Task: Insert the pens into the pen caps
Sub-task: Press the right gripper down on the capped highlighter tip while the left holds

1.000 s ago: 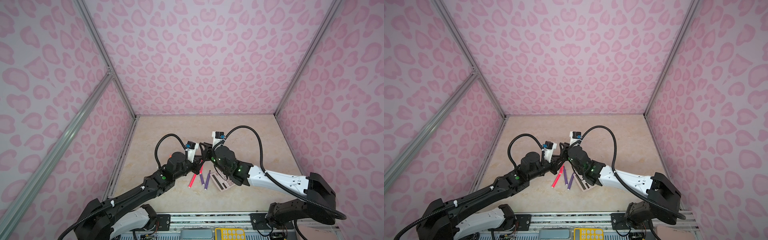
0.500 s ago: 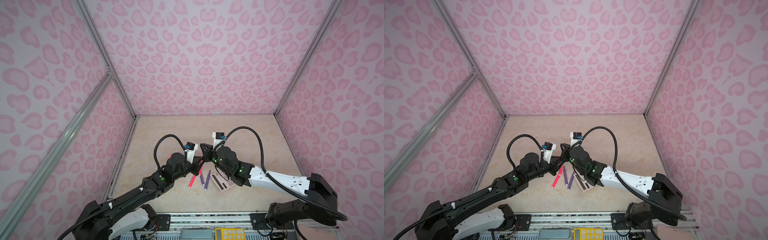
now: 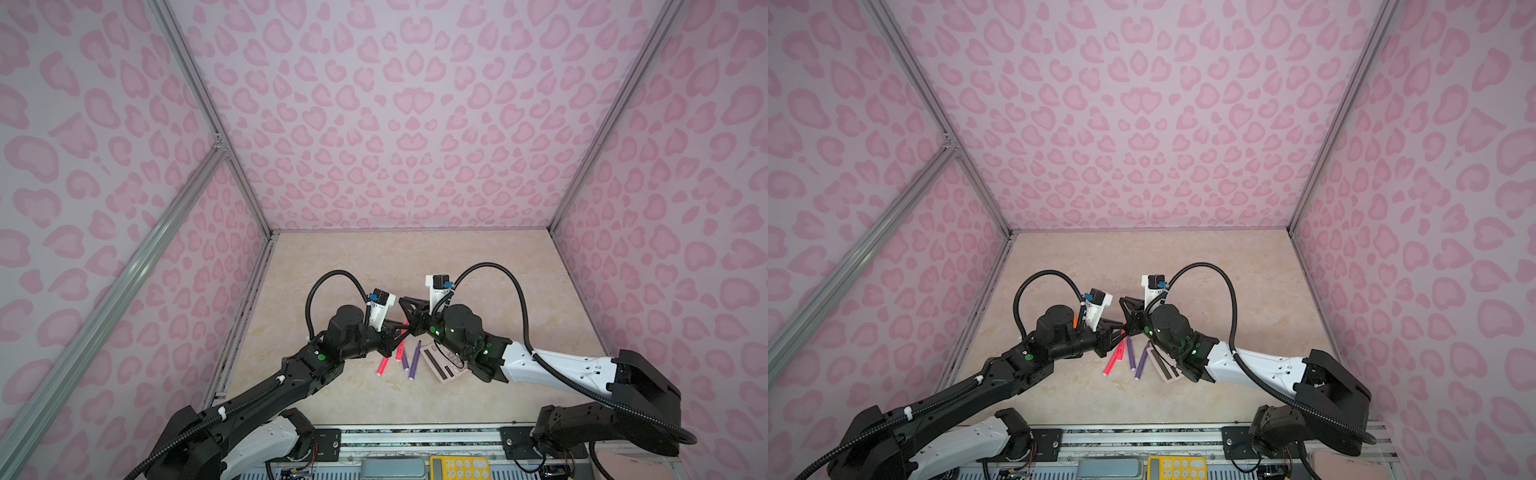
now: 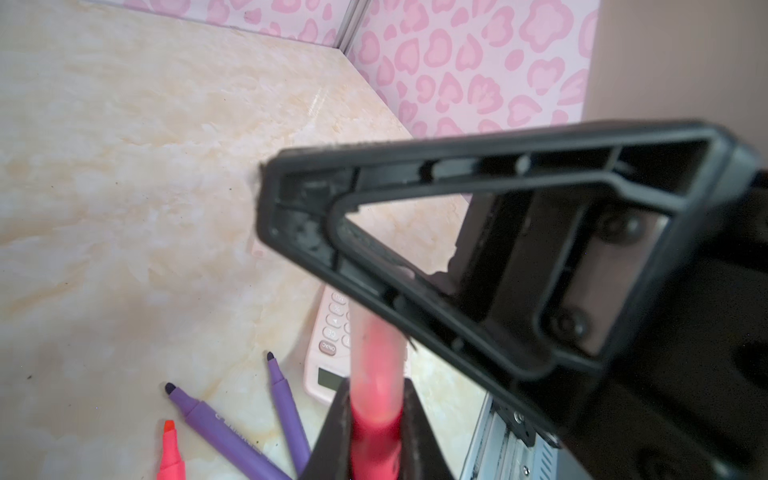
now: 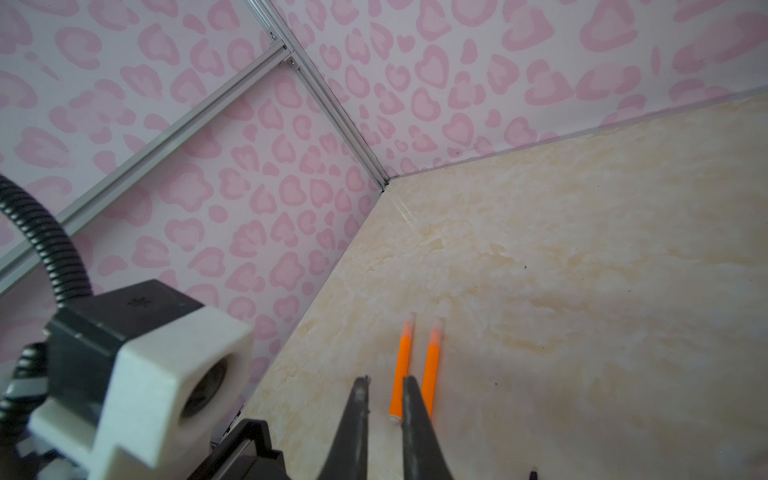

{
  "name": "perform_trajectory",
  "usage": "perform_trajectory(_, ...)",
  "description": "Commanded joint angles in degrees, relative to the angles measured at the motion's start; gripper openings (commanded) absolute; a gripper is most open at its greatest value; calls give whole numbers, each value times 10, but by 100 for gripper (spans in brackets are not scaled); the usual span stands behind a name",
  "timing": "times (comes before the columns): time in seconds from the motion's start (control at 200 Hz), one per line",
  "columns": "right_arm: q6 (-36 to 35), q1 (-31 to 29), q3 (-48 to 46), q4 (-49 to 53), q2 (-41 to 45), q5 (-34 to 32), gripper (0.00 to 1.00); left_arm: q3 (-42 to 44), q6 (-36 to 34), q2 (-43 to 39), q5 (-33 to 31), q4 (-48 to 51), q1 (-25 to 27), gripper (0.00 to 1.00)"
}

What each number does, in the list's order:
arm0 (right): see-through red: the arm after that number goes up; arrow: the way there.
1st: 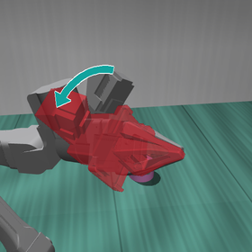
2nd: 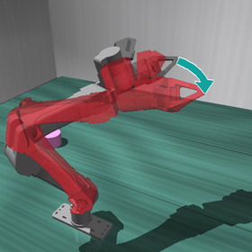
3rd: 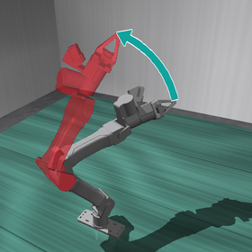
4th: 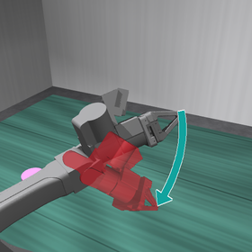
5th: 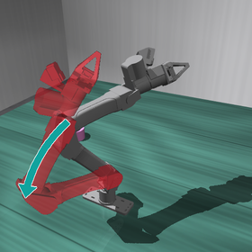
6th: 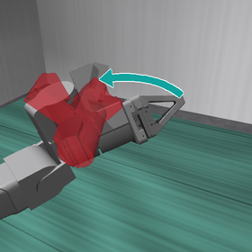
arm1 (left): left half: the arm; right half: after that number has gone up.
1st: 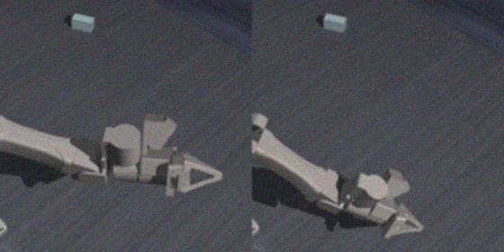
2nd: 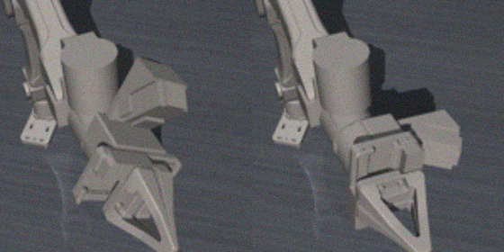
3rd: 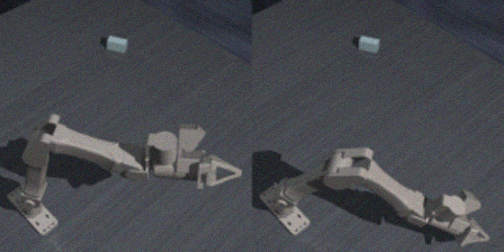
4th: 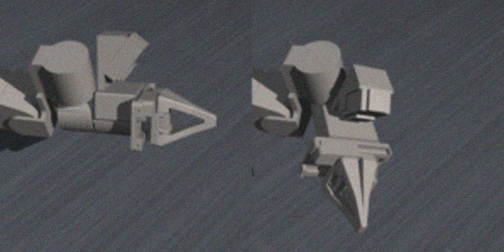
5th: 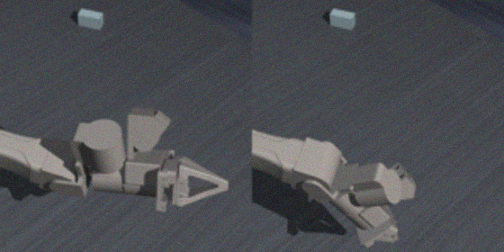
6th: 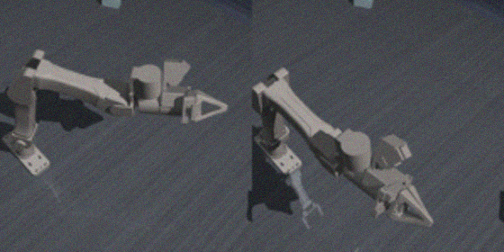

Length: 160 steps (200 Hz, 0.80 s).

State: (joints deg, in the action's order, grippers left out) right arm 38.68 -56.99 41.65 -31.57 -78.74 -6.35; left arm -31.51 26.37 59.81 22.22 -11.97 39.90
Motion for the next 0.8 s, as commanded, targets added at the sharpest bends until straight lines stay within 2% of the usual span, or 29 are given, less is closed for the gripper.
perform_trajectory(0.0, 9, -12, -27, 19, -7, 70, 0, -1, 23, -2, -42, -99, -13, 4)
perform_trajectory(0.27, 18, -55, -49, 12, -11, 16, 0, 3, 24, -11, -56, -93, -24, 4)
perform_trajectory(0.415, 28, -80, -36, 50, -19, -37, 0, 7, 19, -24, -82, -83, -25, 4)
perform_trajectory(0.61, 35, -92, -14, 94, -33, -65, 0, 5, -1, -45, -139, -50, -26, 4)
perform_trajectory(0.795, 27, -104, -15, 90, -40, -82, 0, 6, -5, -58, -155, -42, -25, 4)
